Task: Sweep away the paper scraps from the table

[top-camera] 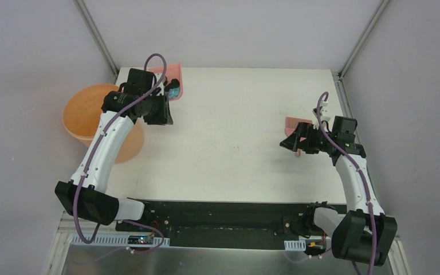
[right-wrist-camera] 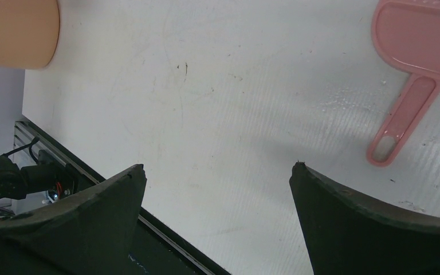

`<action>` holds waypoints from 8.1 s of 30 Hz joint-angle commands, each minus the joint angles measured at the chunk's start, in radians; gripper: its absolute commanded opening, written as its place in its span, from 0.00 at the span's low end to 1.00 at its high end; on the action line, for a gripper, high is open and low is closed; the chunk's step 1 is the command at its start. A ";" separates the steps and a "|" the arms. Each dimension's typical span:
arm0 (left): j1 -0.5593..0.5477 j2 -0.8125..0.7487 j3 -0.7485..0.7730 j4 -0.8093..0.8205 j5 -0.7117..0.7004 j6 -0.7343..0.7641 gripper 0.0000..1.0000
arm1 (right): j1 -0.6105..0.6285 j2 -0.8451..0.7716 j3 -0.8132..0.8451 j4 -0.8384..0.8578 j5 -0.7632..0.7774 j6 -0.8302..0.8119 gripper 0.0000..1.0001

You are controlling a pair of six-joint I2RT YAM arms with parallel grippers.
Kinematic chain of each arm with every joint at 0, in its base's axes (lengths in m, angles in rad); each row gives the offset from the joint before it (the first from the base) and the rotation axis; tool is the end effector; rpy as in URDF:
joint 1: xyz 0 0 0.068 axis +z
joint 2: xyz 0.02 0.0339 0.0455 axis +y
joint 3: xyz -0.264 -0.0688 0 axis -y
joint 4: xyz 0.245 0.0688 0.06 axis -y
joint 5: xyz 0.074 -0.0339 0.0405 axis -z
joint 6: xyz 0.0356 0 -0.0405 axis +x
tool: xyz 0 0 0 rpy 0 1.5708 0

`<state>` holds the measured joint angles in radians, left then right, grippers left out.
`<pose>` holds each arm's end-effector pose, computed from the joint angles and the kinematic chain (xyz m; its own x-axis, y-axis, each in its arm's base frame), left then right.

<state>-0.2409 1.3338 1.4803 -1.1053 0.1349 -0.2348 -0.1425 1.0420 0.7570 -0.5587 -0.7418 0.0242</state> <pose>0.2459 -0.0653 0.3758 -0.8455 -0.0297 -0.5331 0.1180 0.9634 -0.2407 0.2068 -0.0054 0.2552 -0.7475 0.1253 -0.6523 -0.3218 0.7908 0.5207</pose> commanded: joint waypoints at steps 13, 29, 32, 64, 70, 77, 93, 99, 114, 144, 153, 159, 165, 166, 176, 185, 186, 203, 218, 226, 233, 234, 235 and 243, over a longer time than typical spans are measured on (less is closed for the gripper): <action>0.032 0.072 0.154 0.102 0.033 -0.079 0.00 | -0.008 0.048 0.008 0.024 -0.020 -0.018 1.00; 0.229 -0.094 -0.024 0.265 0.210 -0.184 0.00 | -0.008 0.077 0.013 0.023 -0.002 -0.019 1.00; 0.263 -0.134 -0.060 0.278 0.197 -0.197 0.00 | -0.007 0.069 0.009 0.026 0.002 -0.019 0.99; 0.550 -0.302 -0.388 0.708 0.368 -0.585 0.00 | -0.023 0.089 -0.005 0.046 0.050 -0.048 1.00; 0.577 -0.284 -0.450 0.852 0.445 -0.726 0.00 | -0.040 0.091 -0.003 0.043 0.055 -0.055 1.00; 0.598 -0.272 -0.645 1.399 0.535 -1.153 0.00 | -0.076 0.081 -0.011 0.050 0.065 -0.053 1.00; 0.598 -0.265 -0.865 2.015 0.334 -1.611 0.00 | -0.131 0.092 -0.021 0.063 0.060 -0.055 1.00; 0.598 -0.269 -0.967 2.176 0.176 -1.726 0.00 | -0.145 0.091 -0.022 0.063 0.051 -0.053 1.00; 0.580 -0.258 -0.982 2.422 0.023 -1.911 0.00 | -0.155 0.095 -0.022 0.065 0.037 -0.055 1.00; 0.537 -0.219 -0.973 2.387 0.134 -1.874 0.00 | -0.163 0.090 -0.018 0.058 0.007 -0.055 1.00; 0.485 -0.257 -0.735 2.008 0.509 -1.465 0.00 | -0.164 0.068 -0.013 0.051 0.011 -0.056 0.99; 0.389 -0.243 -0.510 1.519 0.681 -1.090 0.00 | -0.163 0.042 -0.013 0.053 0.014 -0.055 0.99; 0.383 -0.278 -0.512 1.384 0.663 -1.008 0.00 | -0.163 0.013 -0.011 0.051 0.020 -0.058 0.99; 0.370 -0.273 -0.464 1.263 0.666 -0.930 0.00 | -0.163 0.009 -0.011 0.051 0.019 -0.058 0.99; 0.157 -0.142 -0.131 0.336 0.404 -0.209 0.00 | -0.163 0.000 -0.004 0.051 0.015 -0.056 0.99; 0.032 -0.033 -0.090 0.076 0.181 0.007 0.00 | -0.160 0.017 -0.001 0.051 -0.011 -0.052 0.99; 0.018 -0.025 -0.092 0.062 0.139 0.017 0.00 | -0.160 0.020 0.000 0.049 -0.016 -0.052 0.99; -0.150 0.304 -0.102 0.021 -0.041 0.035 0.00 | -0.158 -0.035 0.017 0.019 -0.033 -0.072 1.00; -0.160 0.562 -0.020 0.024 -0.031 0.017 0.15 | -0.153 -0.041 0.031 -0.005 -0.034 -0.083 1.00; -0.161 0.529 -0.062 0.094 -0.031 0.011 0.29 | -0.149 -0.040 0.032 -0.012 -0.022 -0.093 1.00; -0.161 0.525 -0.053 0.086 -0.017 0.017 0.37 | -0.149 -0.029 0.034 -0.019 -0.016 -0.098 1.00; -0.161 0.526 -0.051 0.083 -0.023 0.017 0.37 | -0.149 -0.027 0.033 -0.019 -0.016 -0.098 1.00; -0.161 0.524 -0.051 0.083 -0.022 0.017 0.37 | -0.149 -0.024 0.033 -0.020 -0.016 -0.098 1.00; -0.252 0.341 -0.042 -0.032 -0.102 -0.005 0.43 | -0.149 -0.015 0.044 -0.031 0.019 -0.079 1.00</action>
<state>-0.4137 1.8542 1.4113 -1.0454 0.1017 -0.2218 -0.2966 1.0225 0.7479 -0.5919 -0.7433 -0.0544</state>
